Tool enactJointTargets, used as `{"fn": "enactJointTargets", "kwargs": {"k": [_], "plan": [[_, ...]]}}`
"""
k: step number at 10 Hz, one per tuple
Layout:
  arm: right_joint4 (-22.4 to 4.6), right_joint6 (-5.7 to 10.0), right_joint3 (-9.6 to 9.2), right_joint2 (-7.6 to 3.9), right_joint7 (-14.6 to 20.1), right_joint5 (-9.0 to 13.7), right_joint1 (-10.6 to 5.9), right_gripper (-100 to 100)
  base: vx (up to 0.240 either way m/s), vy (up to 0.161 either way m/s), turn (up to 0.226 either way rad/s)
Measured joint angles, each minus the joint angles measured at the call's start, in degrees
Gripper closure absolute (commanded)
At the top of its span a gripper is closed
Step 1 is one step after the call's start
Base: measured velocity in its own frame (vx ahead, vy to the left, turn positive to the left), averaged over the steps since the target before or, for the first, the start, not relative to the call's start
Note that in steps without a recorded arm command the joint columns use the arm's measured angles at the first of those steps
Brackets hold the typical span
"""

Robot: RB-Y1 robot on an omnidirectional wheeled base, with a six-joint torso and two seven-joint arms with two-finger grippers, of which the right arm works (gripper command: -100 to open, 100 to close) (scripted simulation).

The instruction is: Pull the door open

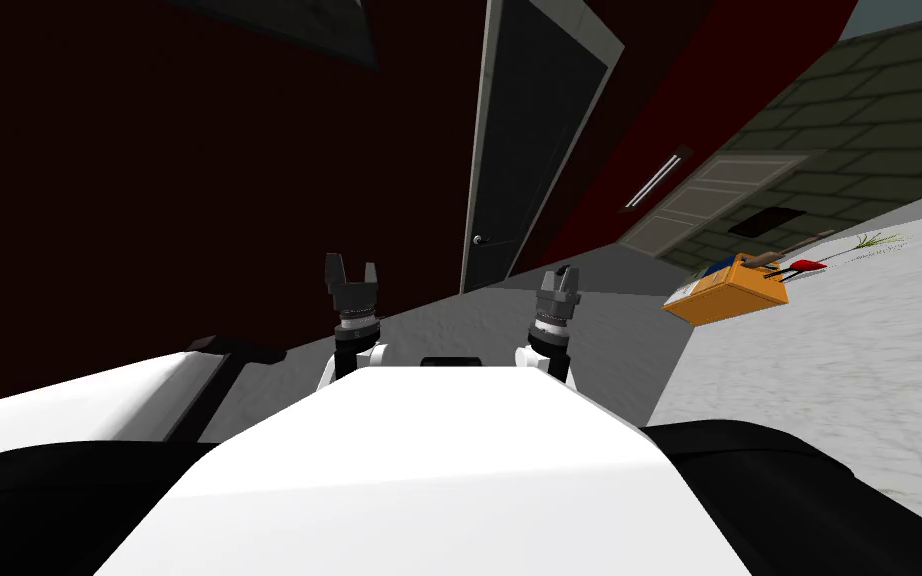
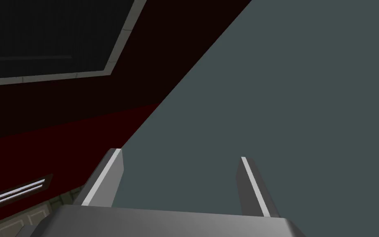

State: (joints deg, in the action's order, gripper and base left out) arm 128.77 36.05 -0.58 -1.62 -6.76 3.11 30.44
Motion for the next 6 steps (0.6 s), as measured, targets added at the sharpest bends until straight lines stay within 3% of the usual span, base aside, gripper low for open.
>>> {"fn": "enactJointTargets", "kwargs": {"k": [6], "plan": [[-6.31,-0.09,-0.49,-1.6,-0.35,2.08,-2.88,-100,0.084,-0.051,0.092]]}}
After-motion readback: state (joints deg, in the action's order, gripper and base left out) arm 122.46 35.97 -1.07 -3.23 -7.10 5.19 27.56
